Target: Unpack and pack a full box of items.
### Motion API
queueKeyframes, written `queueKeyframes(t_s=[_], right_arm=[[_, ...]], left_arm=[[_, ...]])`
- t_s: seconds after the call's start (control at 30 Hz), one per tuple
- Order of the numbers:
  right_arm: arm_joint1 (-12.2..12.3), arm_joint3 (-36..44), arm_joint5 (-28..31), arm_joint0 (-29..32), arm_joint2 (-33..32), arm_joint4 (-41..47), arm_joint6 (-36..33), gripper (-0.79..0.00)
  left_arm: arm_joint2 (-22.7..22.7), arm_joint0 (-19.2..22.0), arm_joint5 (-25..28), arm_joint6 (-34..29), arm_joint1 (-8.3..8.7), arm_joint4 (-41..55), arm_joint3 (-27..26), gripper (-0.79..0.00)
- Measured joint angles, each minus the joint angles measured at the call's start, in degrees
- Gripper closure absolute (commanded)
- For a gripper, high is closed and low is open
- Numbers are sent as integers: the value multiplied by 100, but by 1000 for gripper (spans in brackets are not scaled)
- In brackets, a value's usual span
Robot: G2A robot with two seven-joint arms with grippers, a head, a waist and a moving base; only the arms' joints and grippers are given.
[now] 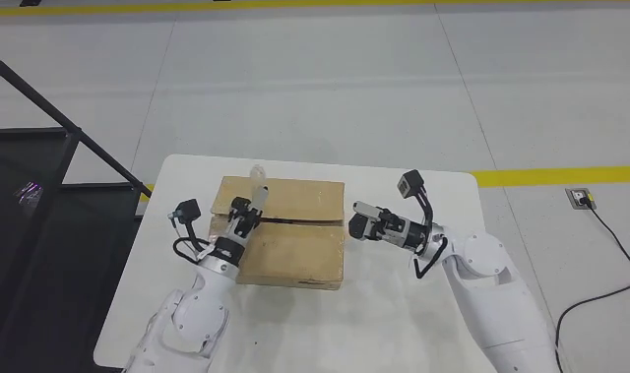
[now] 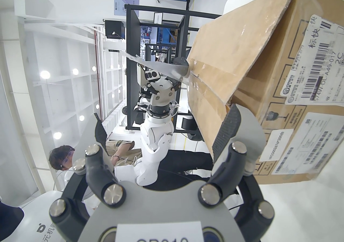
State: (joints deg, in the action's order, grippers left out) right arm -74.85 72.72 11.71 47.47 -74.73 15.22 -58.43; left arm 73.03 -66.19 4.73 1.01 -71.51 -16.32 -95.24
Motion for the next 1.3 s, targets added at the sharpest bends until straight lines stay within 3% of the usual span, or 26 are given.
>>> queueKeyframes(t_s=[0.4, 0.6, 0.73, 0.97, 1.13, 1.3], right_arm=[[53, -69, 53, -47, 35, 98, 4, -785], [79, 55, 258, -53, -18, 219, 86, -785], [71, 95, 164, -224, 101, 218, 92, -785], [4, -402, -265, -1066, 589, -404, 328, -785], [-29, -777, 233, -1527, 959, -1076, 175, -785], [-111, -1174, 304, -1837, 1343, -1303, 118, -785]], left_arm=[[-88, -36, 82, -49, -58, -80, -105, -785], [90, -233, 174, -143, -52, 61, -493, -785], [353, -415, 188, -292, -35, 409, -860, -785], [1159, -739, 257, -409, 33, 718, -1192, -785], [1656, -1000, 410, -629, 79, 930, -1110, -785], [1915, -1202, 560, -762, 101, 1053, -1039, -785]])
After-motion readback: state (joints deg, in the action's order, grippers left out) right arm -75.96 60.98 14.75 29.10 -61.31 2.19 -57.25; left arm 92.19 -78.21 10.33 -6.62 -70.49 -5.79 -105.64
